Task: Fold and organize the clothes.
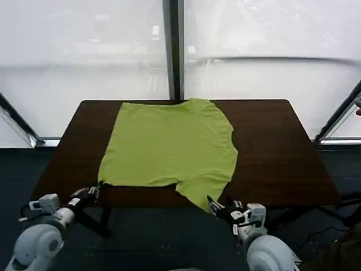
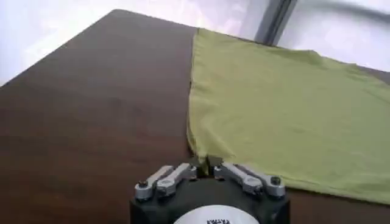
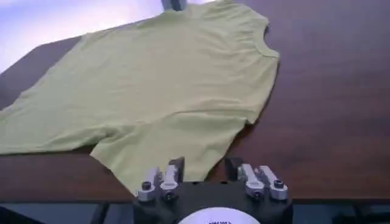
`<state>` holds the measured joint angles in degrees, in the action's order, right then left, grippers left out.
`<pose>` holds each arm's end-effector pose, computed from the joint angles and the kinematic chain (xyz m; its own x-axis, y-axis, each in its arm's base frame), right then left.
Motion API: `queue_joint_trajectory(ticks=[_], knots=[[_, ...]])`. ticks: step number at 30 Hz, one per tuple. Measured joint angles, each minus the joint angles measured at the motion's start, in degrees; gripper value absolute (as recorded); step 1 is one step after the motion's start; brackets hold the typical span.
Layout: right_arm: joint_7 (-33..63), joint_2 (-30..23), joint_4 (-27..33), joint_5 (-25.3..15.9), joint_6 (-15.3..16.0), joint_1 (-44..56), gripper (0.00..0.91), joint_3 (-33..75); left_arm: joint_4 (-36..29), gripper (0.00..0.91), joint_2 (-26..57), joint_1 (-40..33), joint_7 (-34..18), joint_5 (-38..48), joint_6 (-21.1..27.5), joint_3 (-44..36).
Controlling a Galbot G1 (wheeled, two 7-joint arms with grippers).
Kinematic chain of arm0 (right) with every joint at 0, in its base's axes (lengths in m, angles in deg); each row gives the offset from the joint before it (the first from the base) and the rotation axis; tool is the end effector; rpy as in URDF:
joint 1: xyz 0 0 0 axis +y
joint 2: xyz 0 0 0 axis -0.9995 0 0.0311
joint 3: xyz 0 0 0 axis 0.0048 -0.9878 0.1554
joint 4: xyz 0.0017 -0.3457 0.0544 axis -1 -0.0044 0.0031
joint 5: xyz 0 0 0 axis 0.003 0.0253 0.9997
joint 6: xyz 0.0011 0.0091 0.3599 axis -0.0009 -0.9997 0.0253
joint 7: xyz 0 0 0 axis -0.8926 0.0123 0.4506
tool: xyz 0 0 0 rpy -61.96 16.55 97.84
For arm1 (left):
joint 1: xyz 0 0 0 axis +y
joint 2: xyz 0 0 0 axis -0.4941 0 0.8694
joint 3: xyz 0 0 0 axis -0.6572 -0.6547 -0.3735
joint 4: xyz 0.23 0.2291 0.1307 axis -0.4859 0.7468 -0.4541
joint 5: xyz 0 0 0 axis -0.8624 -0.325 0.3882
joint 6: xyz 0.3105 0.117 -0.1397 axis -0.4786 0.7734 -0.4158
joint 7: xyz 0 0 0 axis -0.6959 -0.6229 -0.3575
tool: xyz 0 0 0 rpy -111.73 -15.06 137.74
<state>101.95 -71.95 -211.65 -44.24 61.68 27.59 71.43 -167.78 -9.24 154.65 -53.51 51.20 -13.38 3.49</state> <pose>0.1610 0.0168 -0.2585 -0.7180 -0.2345 0.6553 -0.0966 0.9660 0.2398 0.1861 0.1558 -0.2794 -0.8202 0.0865 0.5655 -0.0388 0.9778 -0.2059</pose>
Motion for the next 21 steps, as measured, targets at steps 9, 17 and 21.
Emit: queue_joint_trajectory(ticks=[9, 17, 21], knots=[[-0.1, 1.1, -2.8, 0.7, 0.5, 2.5, 0.000, 1.4, -1.3, 0.000, 0.0, 0.8, -0.2, -0.5, 0.0, 0.0], [1.5, 3.8, -7.7, 4.1, 2.3, 6.6, 0.000, 5.8, -6.3, 0.000, 0.6, 5.7, -1.8, 0.3, 0.9, 2.4], [2.0, 5.2, -9.7, 4.8, 2.9, 8.9, 0.000, 8.3, -8.8, 0.000, 0.0, 9.2, -1.9, 0.1, 0.9, 4.0]])
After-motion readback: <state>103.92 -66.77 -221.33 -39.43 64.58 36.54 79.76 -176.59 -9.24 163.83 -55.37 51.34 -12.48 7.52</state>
